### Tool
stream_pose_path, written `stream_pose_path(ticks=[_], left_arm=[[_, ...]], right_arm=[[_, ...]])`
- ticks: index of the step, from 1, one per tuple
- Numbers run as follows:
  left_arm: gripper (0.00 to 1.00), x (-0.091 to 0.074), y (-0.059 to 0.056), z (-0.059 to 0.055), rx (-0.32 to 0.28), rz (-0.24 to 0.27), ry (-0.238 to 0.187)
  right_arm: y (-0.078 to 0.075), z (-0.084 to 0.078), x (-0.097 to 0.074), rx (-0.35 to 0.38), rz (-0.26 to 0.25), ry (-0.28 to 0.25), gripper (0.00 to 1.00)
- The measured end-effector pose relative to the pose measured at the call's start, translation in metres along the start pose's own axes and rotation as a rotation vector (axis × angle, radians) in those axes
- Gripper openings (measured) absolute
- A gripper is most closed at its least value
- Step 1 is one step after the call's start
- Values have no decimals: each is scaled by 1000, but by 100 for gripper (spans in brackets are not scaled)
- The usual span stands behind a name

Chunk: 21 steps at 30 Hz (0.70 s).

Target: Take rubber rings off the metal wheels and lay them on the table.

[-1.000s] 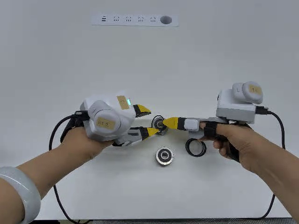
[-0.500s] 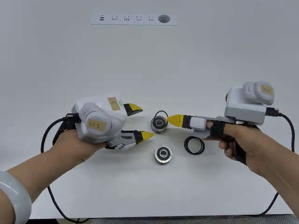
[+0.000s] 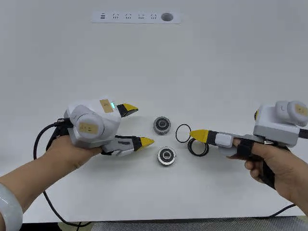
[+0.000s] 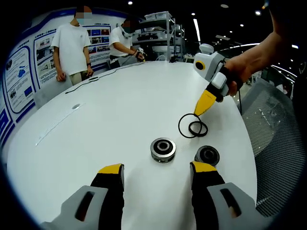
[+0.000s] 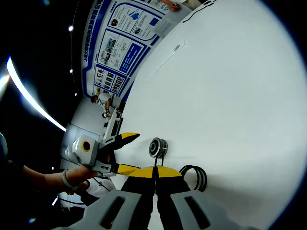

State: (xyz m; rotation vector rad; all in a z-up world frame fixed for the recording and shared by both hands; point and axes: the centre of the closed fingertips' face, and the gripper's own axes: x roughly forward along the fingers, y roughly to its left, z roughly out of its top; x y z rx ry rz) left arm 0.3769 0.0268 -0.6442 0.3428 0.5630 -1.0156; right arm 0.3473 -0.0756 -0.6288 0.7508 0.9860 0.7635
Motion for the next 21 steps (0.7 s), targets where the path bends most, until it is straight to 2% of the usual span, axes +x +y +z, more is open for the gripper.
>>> stream_pose_path(ticks=[15,21], left_arm=[[59,-13,-6,4,-22,9,-17],[60,-20,-4,-3,-38,18,-17]], right_arm=[[-21,-12,-14,50,-50,-8,2],[-29,-16,-18,35,-80,5,2]])
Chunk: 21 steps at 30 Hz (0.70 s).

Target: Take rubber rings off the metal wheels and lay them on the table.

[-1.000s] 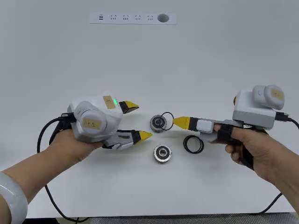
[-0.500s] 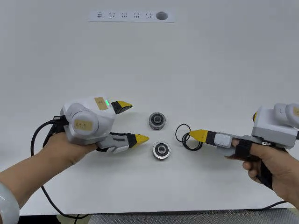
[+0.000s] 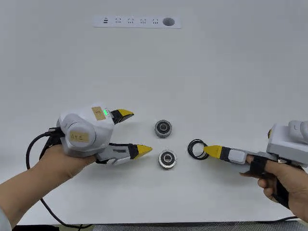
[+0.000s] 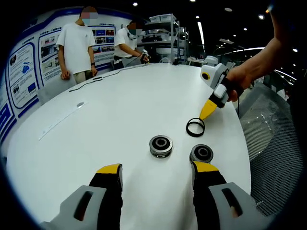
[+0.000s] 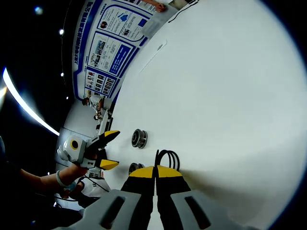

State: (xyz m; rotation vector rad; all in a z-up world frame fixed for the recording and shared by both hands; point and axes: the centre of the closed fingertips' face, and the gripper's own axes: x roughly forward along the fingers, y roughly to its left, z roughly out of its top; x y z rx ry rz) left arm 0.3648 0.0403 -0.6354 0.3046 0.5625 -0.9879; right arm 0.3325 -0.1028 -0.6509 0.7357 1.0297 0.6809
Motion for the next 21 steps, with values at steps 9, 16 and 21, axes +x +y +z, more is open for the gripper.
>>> stream_pose_path(ticks=[9,16,21], left_arm=[[59,-7,0,-8,-20,11,5],[59,-11,-2,-13,-28,15,10],[59,-14,-4,-15,-35,19,12]], right_arm=[[-4,1,-2,-95,-34,3,3],[-6,-4,-2,-167,-58,31,8],[-7,-5,-4,-229,-81,45,11]])
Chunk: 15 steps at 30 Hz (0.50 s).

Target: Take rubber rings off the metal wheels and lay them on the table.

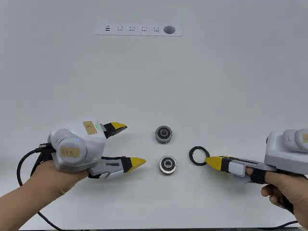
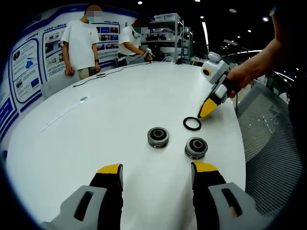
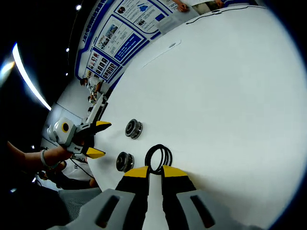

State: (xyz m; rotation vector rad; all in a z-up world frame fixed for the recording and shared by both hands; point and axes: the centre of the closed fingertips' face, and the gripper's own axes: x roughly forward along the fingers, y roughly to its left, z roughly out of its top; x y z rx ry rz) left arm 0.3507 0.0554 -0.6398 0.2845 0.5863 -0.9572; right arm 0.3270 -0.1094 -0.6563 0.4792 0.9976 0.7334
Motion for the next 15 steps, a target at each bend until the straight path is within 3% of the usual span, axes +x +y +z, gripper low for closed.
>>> stream_pose_path(ticks=[4,15], left_arm=[[58,-3,-1,0,-4,4,-2],[64,-15,-9,-1,-20,-3,-33]], right_arm=[[-5,3,-1,-44,-4,-3,14],[11,4,-7,-234,8,-8,32]])
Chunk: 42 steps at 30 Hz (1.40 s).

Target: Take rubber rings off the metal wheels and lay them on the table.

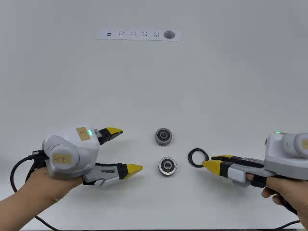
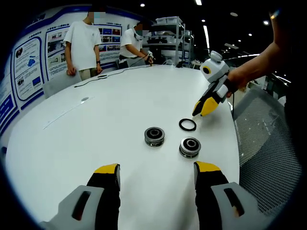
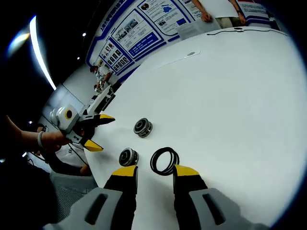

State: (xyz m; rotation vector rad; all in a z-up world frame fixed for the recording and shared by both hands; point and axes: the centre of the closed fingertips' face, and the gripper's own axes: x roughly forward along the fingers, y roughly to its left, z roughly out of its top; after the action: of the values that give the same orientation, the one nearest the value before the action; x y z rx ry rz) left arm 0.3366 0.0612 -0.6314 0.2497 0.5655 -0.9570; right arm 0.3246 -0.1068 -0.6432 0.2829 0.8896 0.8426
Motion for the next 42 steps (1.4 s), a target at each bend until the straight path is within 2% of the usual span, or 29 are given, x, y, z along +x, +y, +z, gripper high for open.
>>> stream_pose_path(ticks=[4,5,8,14,15,19,20,25,27,31,36,42], left_arm=[[65,-4,-3,0,-11,-2,-9],[66,-5,-4,-1,-20,-5,-9],[67,-8,-6,-1,-26,-5,-16],[71,-12,-11,-3,-41,4,-16],[71,-13,-13,-3,-44,3,-18],[72,-17,-20,-4,-42,-4,-31],[73,-18,-22,-5,-46,-5,-34],[78,-23,-29,-7,-65,4,-53],[80,-24,-30,-8,-66,7,-57],[85,-29,-33,-9,-78,20,-62],[85,-32,-34,-12,-92,36,-57],[94,-35,-31,-13,-114,67,-60]], right_arm=[[7,-1,-1,-73,7,4,42],[8,-2,-1,-116,5,8,44],[7,-6,0,-152,6,12,54],[8,-14,-2,-232,-4,36,62],[8,-15,-2,-269,-10,36,64],[12,-16,-3,-330,-11,30,70],[13,-16,-4,-368,-14,29,72],[16,-23,-2,-455,-29,47,79],[16,-26,-2,-464,-37,54,83],[16,-24,-6,-487,-61,26,92],[15,-21,-11,-494,-80,4,97],[14,-21,-14,-512,-86,6,99]])
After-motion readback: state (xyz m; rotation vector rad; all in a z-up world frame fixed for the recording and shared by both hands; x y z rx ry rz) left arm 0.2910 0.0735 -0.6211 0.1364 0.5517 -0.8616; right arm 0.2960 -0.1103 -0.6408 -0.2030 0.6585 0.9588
